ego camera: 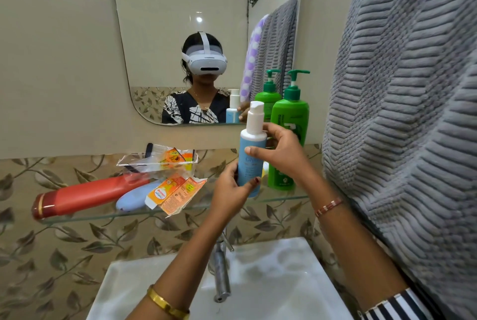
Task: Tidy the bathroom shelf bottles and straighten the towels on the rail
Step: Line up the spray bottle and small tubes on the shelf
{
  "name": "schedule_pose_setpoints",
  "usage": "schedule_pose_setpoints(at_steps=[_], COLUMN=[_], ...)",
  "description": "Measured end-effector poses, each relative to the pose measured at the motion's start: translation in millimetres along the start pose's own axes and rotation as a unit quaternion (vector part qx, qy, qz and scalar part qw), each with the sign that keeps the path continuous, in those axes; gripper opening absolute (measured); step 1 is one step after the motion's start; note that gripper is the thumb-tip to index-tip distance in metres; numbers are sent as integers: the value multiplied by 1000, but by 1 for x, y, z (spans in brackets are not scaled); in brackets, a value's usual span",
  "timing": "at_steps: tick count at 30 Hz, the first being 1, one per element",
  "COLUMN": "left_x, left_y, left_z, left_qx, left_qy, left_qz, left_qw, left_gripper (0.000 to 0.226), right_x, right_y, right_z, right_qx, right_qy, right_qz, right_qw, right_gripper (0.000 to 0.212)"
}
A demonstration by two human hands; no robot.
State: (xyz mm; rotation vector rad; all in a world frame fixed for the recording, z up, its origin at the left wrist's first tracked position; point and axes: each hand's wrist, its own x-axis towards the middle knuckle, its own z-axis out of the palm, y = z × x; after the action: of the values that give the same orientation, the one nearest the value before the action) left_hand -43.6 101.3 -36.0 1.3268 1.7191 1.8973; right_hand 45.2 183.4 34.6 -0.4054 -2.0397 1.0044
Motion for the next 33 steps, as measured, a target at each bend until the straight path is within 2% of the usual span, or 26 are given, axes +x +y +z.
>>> schedule_pose_setpoints(at_steps=[7, 11, 20, 23, 26, 29, 31, 33], left_x=[1, 3, 9, 4, -3, -10, -11, -10], left_y=[-10, -10, -18, -15, -12, -2, 6, 9], left_z=[13, 14, 16, 10, -5, -24, -36, -48], left_qx=[44, 104, 172, 145, 117, 67, 31, 1], left_qy=[45, 64, 61, 54, 78, 127, 159, 191], left_qz=[-20, -13, 4, 2, -16, -12, -9, -17], left_qw=[998, 992, 983, 988, 990, 990, 987, 982], left_gripper=[37, 34, 35, 47, 53, 41, 37, 35], right_x=[-6, -8, -12, -21, -35, -45, -45, -43], right_y=[7, 10, 19, 18, 13, 11, 13, 15], right_z=[5, 12, 21, 22, 28, 46, 59, 68], right_qx=[-94, -133, -172, -186, -199, -234, -269, -303], right_qy=[42, 84, 136, 188, 241, 185, 120, 42], right_qz=[-5, -16, -32, -68, -175, -228, -210, -173], right_qw=[995, 988, 975, 962, 934, 927, 932, 936], right_gripper=[56, 56, 56, 44, 19, 9, 5, 10])
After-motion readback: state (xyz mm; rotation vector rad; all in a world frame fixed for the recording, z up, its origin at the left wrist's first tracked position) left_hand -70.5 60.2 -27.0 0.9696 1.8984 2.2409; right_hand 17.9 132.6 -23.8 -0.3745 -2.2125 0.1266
